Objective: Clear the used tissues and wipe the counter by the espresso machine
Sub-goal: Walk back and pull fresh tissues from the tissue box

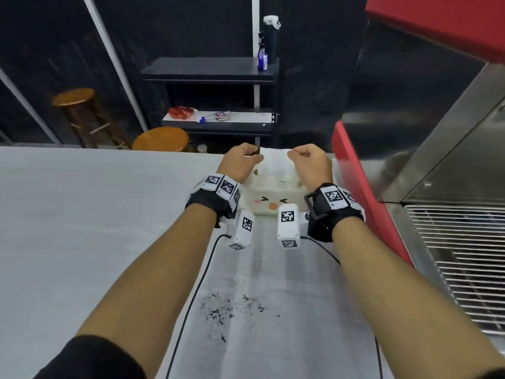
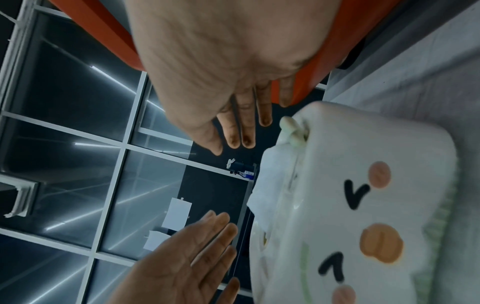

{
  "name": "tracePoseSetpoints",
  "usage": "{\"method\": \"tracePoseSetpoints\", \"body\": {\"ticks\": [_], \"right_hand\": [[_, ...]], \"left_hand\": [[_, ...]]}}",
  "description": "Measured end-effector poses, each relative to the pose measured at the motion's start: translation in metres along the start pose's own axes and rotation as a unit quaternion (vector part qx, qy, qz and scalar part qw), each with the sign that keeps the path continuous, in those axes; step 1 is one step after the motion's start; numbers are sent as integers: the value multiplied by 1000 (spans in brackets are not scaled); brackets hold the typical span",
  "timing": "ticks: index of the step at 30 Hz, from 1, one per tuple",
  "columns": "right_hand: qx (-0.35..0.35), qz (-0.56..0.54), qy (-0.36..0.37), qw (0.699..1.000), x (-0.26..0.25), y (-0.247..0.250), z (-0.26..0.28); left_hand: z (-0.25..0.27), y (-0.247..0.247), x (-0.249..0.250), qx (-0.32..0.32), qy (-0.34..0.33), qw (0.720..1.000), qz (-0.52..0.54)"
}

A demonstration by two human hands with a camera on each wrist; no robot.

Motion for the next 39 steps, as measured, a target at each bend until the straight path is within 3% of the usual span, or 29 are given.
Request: {"method": "tracePoseSetpoints", "body": {"ticks": [7,14,26,32,39], "right_hand": [[-22,90,-25,995,15,-12,-16],[-40,168,-35,984,18,-17,-28],[34,139,-9,990,10,-7,-22],[57,112,29,992,-13,5,-1],[49,59,86,993,-33,15,49]], "left_hand": [[-26,-20,-15,-59,53,993,-90],[-40,-31,-20,-31,36,979,-197],[-34,-26,-4,46,-49,996,-64],[-9,-9,9,93,-84,992,16],[34,13,11,98,-90,987,86]]}}
Point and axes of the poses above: each hand's wrist, its own z-axis away from the middle knuckle, its own y-axis out of the back of the hand, x = y × z, the point moved 5 cm from there along -z, towards the middle knuckle, and after that the axes turned 2 degrees about -z, right-handed, at the moved point
